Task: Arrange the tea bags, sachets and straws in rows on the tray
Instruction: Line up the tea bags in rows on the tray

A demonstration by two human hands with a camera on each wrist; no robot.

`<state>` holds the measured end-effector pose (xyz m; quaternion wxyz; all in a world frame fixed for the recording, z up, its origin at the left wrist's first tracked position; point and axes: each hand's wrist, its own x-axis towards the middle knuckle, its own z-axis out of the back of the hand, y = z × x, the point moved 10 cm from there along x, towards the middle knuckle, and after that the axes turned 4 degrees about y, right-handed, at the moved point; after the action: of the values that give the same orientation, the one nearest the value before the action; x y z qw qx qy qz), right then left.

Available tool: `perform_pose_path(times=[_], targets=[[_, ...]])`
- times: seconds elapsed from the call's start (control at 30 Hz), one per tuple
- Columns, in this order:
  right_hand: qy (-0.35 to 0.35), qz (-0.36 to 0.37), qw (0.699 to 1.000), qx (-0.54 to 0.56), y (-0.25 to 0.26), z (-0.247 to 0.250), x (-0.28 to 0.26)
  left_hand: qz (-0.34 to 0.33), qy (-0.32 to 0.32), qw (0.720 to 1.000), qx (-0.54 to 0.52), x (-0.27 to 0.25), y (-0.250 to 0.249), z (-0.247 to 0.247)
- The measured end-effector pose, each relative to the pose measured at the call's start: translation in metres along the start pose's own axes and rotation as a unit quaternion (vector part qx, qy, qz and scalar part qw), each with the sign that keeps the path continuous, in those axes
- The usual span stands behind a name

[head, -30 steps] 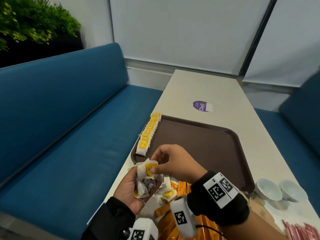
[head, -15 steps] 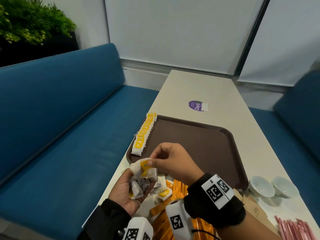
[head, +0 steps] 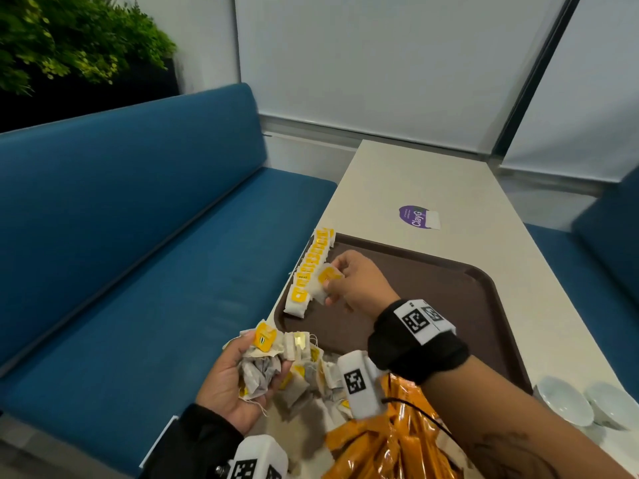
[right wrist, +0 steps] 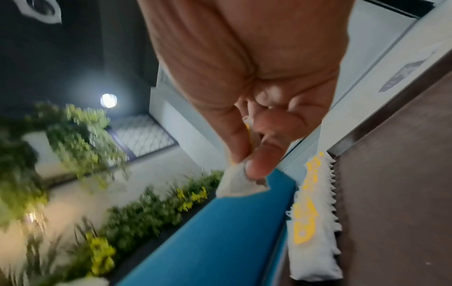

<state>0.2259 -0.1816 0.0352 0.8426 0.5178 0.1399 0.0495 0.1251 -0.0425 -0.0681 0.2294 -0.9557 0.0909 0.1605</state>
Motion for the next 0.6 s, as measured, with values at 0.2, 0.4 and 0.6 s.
perform_pose_path(times=[0.2,0.4,0.6], targets=[[0.042,-0.06,0.979,-0.192,-0.029,-0.055,0.046,-0.003,0.005,1.0,-0.007,0.004,-0.013,0.009],[0.067,-0.085,0.959,-0.261,-0.048,-0.081,0.068,0.013,-0.017,0.999,-0.028,0.011,-0.017,0.023],[0.059,-0.119,0.943,-0.306,-0.052,-0.072,0.08,0.011,-0.029,0.999,-0.028,0.011,-0.017,0.022]])
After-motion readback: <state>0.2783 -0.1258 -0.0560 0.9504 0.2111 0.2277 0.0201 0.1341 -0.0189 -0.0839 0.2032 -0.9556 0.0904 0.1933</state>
